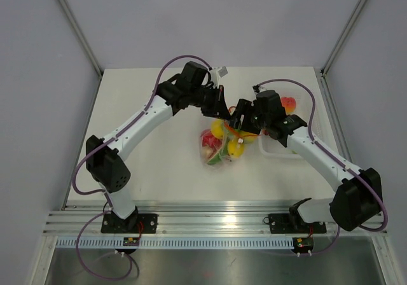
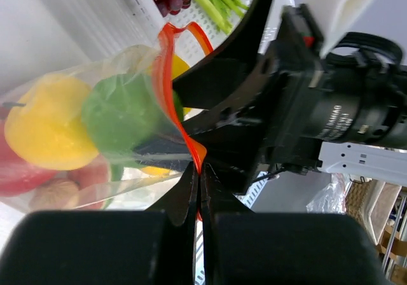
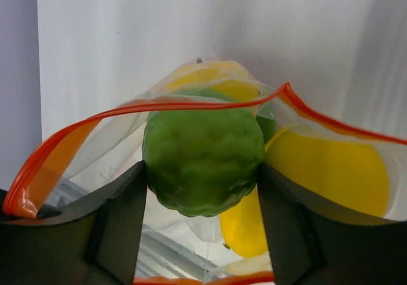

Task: Place the food in the zip-top bag and seal the zipper
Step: Place the fake fruit in the zipper food storage bag, then adjust the zipper food storage bag at the center of the board.

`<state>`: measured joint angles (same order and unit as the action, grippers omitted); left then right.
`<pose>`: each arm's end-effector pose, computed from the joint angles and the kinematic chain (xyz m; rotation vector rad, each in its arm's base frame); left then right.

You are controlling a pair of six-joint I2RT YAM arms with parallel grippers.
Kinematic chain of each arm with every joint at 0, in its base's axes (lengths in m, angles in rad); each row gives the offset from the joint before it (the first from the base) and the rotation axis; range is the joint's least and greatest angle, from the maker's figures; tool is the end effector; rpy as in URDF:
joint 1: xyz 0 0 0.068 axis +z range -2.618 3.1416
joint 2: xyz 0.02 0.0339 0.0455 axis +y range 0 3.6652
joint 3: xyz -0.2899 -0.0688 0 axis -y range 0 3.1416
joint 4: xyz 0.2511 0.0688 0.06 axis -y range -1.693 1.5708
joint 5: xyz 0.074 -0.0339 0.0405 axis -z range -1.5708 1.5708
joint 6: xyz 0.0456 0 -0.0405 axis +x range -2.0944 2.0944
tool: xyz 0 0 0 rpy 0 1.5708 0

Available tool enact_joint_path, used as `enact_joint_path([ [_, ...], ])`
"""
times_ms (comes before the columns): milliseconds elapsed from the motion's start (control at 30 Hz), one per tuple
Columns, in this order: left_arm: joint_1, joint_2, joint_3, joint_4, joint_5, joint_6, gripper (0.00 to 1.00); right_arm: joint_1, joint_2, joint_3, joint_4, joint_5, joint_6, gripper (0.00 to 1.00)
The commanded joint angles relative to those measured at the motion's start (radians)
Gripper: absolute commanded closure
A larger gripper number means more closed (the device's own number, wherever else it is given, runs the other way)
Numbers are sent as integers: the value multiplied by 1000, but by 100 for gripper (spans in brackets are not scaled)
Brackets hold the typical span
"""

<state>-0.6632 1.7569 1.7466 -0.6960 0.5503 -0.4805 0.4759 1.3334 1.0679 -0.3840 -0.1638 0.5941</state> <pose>0.3094 -0.2720 0.3826 0.5381 2.3965 -1.1863 0.2674 0.1462 0.3153 0.0427 2.3210 0.7506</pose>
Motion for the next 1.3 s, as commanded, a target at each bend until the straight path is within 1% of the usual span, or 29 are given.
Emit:
enact_joint_path([
  [0, -6, -69, 2, 87, 69, -24, 100, 9, 0, 49, 62, -40, 16, 25],
  [33, -6, -73, 4, 85, 69, -23, 100, 9, -2, 58, 53, -40, 12, 14],
  [133, -6, -77, 7, 81, 62, -21, 100, 9, -43, 72, 10, -3, -7, 4],
  [267, -4, -80, 7, 72, 56, -18, 100, 7, -132, 99, -82, 85, -33, 3],
  [333, -6, -83, 4, 67, 56, -18, 100, 9, -198, 93, -102, 107, -33, 4],
  [367, -6, -88, -1, 70, 56, -18, 100, 9, -220, 87, -124, 142, -27, 5],
  [400, -4, -99, -13, 75, 54, -18, 100, 7, -259, 77, -140, 158, -24, 10],
  [433, -6, -100, -16, 75, 50, -18, 100, 7, -278, 69, -182, 244, -16, 14],
  [467, -4, -108, -16, 73, 46, -15, 100, 7, -296, 66, -217, 294, -7, 22],
  [533, -4, -111, -18, 70, 45, -13, 100, 6, -298, 63, -310, 392, 13, 25],
  [567, -4, -114, -18, 72, 43, -12, 100, 6, -295, 57, -328, 405, 16, 25],
  [667, -6, -114, -13, 61, 43, -7, 100, 1, -296, 8, -339, 397, 35, 25],
  [800, -6, -129, -16, 44, 39, 8, 100, -5, -309, -54, -343, 415, 61, 26],
  [867, -4, -138, -16, 39, 36, 13, 100, -29, -313, -91, -313, 379, 67, 26],
  [1000, -4, -145, -16, 33, 37, 17, 100, -57, -287, -114, -264, 314, 64, 26],
  [1133, -4, -146, -15, 32, 48, 20, 100, -80, -243, -120, -191, 248, 21, 27],
  [1233, -6, -154, -15, 26, 46, 26, 100, -106, -206, -120, -138, 185, 15, 30],
  [1267, -6, -155, -16, 23, 45, 31, 100, -118, -200, -118, -127, 170, 15, 36],
])
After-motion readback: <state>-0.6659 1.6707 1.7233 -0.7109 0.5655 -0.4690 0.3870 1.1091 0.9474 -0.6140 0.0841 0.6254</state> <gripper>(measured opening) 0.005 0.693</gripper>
